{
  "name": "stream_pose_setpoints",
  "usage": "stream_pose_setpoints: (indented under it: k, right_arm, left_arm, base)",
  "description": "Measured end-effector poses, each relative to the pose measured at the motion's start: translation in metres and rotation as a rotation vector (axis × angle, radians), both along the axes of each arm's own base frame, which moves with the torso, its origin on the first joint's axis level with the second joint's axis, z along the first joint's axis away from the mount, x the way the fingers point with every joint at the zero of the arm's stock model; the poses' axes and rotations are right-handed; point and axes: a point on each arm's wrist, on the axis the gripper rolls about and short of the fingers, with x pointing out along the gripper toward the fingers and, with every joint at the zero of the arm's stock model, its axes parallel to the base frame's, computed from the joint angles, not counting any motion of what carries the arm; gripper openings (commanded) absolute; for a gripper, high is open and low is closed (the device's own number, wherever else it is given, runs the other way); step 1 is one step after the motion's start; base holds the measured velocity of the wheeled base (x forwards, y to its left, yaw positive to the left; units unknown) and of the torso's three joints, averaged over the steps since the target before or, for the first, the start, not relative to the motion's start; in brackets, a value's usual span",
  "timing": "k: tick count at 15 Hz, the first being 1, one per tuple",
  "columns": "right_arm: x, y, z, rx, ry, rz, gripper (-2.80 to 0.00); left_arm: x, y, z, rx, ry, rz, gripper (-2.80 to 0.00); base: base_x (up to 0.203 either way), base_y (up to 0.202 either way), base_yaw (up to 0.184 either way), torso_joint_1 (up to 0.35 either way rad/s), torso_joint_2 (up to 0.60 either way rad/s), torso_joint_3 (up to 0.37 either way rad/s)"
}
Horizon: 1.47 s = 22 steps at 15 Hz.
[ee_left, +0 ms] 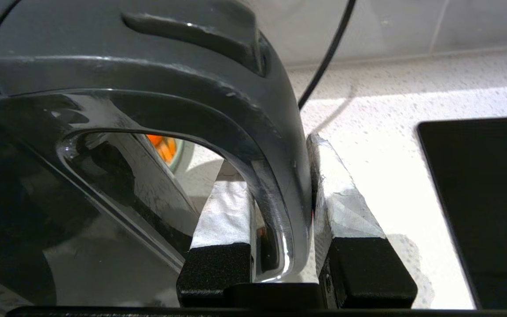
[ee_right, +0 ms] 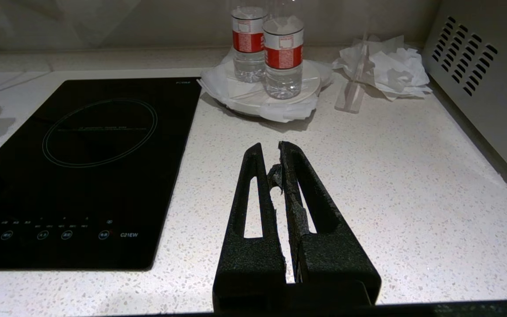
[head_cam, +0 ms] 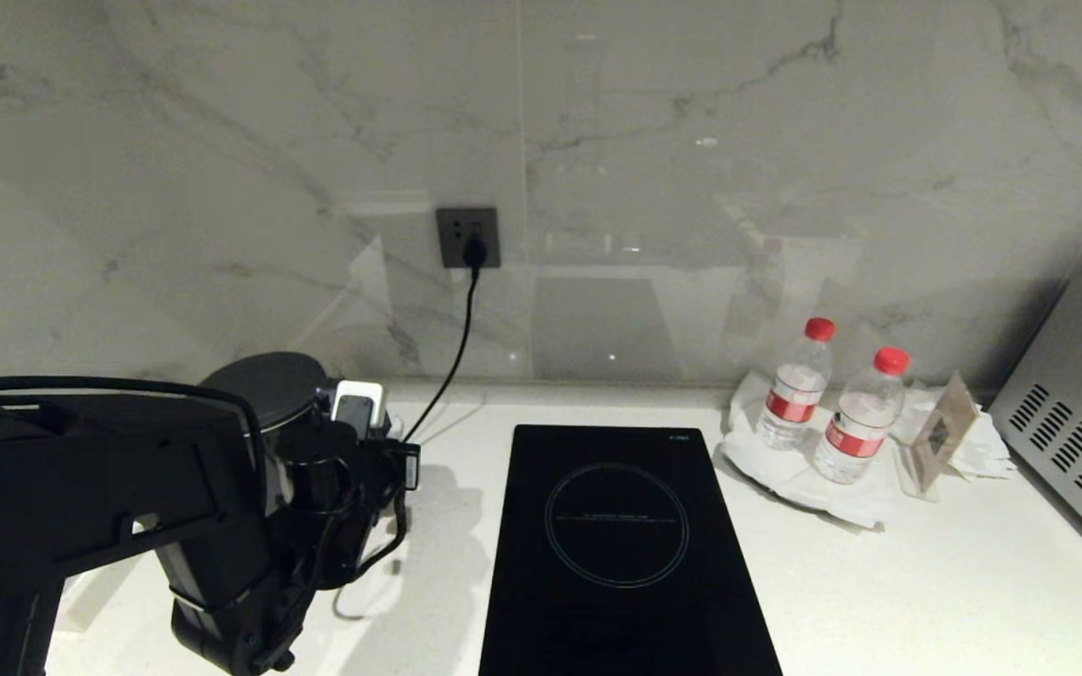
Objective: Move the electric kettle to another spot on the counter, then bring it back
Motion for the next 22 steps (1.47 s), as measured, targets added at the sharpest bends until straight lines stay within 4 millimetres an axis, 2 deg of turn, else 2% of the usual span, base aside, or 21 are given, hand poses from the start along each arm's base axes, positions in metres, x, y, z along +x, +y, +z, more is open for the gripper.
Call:
stream_pose_setpoints:
  k: [1,2,3,9,12,17,22]
  right_arm:
    - [0.000,0.000,0.000,0.000,0.000,0.000,-2.80]
    - [0.000,0.000,0.000,0.000,0.000,0.000,-2.80]
    - [0.000,0.000,0.000,0.000,0.000,0.000,-2.80]
    - [0.000,0.000,0.000,0.000,0.000,0.000,-2.80]
    - [0.000,0.000,0.000,0.000,0.000,0.000,-2.80]
    - [0.000,0.000,0.000,0.001,0.000,0.000,-2.80]
    - [0.000,0.000,0.000,0.000,0.000,0.000,-2.80]
  left_arm:
    - [0.000,0.000,0.000,0.000,-0.001,0.000,-2.80]
    - [0.000,-0.001,0.001,-0.002,-0.005,0.000,-2.37]
    - [0.001,-0.001,0.001,-0.001,-0.006,0.000,0.00]
    - [0.000,-0.001,0.003,-0.003,-0.008,-0.002,0.00]
    - [-0.010,0.002,0.000,-0.004,0.023,-0.008,0.00]
    - [-0.039,0.007,-0.001,-0.052,0.086,-0.021,0.00]
    - [-0.076,-0.005,0.004,-0.091,0.125,-0.098,0.00]
  base:
    - [0.000,0.000,0.000,0.000,0.00,0.000]
    - [0.000,0.000,0.000,0.000,0.00,0.000]
    - [0.000,0.000,0.000,0.000,0.00,0.000]
    - [0.000,0.000,0.000,0.000,0.00,0.000]
    - [0.000,0.000,0.000,0.000,0.00,0.000]
    - [0.000,0.000,0.000,0.000,0.00,0.000]
    - [0.000,0.000,0.000,0.000,0.00,0.000]
